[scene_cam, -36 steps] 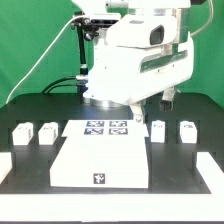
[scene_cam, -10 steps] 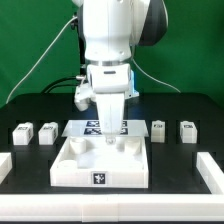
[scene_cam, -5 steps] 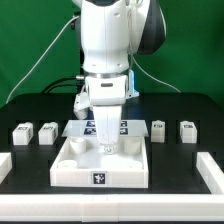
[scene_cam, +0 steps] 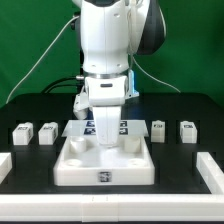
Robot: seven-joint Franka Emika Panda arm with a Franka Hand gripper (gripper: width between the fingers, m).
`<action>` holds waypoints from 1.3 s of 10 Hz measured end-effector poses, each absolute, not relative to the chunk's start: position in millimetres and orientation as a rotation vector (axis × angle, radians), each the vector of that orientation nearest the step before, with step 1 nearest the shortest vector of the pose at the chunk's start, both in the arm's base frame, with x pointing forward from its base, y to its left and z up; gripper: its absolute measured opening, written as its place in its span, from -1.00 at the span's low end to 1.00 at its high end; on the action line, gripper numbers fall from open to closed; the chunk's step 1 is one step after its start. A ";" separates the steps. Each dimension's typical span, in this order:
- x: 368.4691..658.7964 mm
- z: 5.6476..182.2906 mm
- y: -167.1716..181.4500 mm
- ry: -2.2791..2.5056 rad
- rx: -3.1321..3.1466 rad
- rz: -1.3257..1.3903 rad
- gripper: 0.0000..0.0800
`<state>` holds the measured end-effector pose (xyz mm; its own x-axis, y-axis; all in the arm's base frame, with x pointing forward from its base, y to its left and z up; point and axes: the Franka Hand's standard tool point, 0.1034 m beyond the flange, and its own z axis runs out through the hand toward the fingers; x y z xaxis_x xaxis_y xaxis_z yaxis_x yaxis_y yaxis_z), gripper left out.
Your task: Assemble one leg
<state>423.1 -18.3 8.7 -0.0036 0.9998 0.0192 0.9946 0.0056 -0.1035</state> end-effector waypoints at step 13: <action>486.7 8.0 73.7 -2.147 -2.175 -0.020 -0.83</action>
Offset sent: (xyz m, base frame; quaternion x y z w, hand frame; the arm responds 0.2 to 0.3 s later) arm 0.0000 0.0000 0.0000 0.0000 0.0000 0.0000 1.0000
